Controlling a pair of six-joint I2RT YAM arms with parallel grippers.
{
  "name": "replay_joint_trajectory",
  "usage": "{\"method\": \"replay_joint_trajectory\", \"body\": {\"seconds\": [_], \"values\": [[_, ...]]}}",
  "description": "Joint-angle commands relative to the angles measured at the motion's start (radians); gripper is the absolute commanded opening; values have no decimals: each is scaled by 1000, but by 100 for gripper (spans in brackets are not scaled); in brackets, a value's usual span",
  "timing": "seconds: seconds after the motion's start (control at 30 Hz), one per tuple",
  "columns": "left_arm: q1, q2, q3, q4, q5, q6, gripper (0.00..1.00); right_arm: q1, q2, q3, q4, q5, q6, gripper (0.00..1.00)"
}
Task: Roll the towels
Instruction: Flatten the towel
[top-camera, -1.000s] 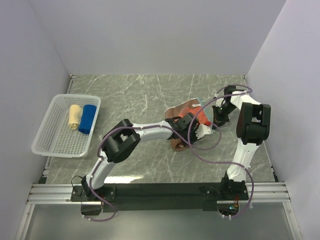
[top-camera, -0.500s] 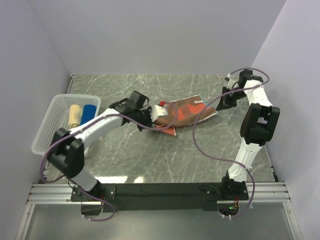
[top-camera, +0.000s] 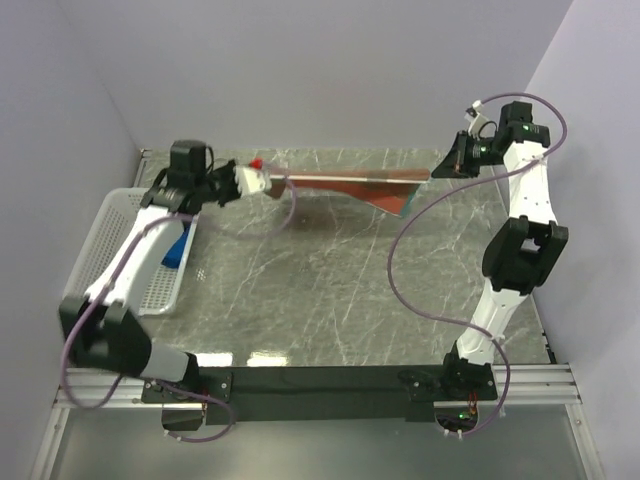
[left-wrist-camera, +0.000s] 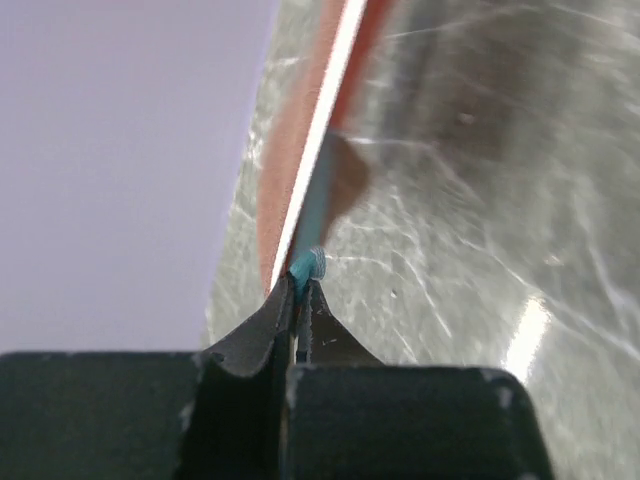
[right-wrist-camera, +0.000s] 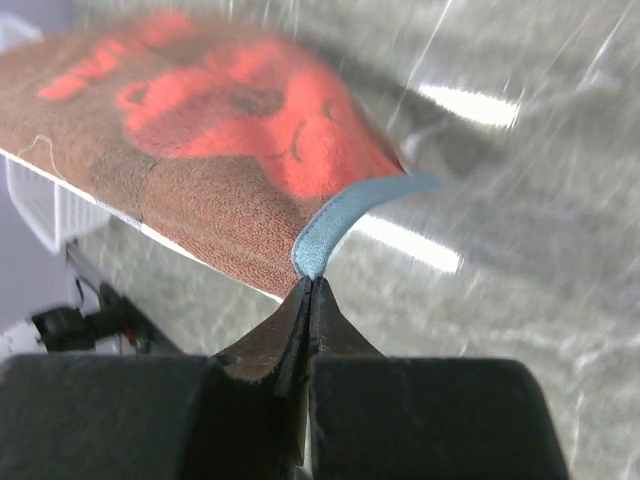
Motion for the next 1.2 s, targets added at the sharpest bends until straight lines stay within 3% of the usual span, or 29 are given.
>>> {"method": "replay_joint_trajectory", "body": {"seconds": [0.0, 0.1, 0.17, 0.2, 0.23, 0.27, 0.3, 0.33, 0.4, 0.5, 0.67, 0.73, 0.8, 0.9, 1.0, 1.07, 1.17], "values": [[16, -192, -162, -12, 97, 237, 2, -34, -141, -104, -29, 10, -130, 0], [19, -356, -327, -177, 146, 436, 7, -32, -200, -290, -58, 92, -236, 0], [19, -410, -463, -274, 145, 531, 23, -18, -195, -405, -114, 167, -337, 0], [19, -456, -502, -287, 148, 531, 35, -17, -194, -449, -122, 193, -356, 5], [19, -477, -557, -285, 151, 480, 73, -17, -187, -520, -131, 221, -380, 17], [19, -497, -570, -284, 160, 444, 91, -20, -193, -555, -127, 258, -407, 28], [19, -528, -573, -288, 193, 404, 95, -26, -209, -591, -112, 281, -411, 45], [20, -537, -558, -297, 212, 321, 96, -29, -247, -643, -71, 299, -410, 51], [20, -542, -532, -276, 253, 211, 96, -29, -278, -664, -36, 336, -396, 57], [20, -474, -477, -175, 249, -52, 94, -29, -264, -619, -7, 321, -349, 56], [20, -190, -245, -179, 206, -381, 71, -3, -140, -448, 62, 342, -252, 48], [20, 0, -73, -285, 194, -464, 62, 9, -74, -353, 53, 350, -232, 46], [20, 152, 32, -505, 244, -409, 50, 18, -19, -274, 10, 344, -235, 41], [8, 112, 4, -592, 321, -219, 49, 41, -61, -349, -15, 355, -305, 35], [-85, -25, -166, -532, 176, -133, 49, 66, -171, -533, 16, 411, -446, 34], [-162, -79, -287, -457, 75, -124, 55, 75, -242, -636, 59, 442, -556, 36], [-228, -123, -395, -400, 24, -113, 59, 103, -371, -811, 169, 503, -657, 41]]}}
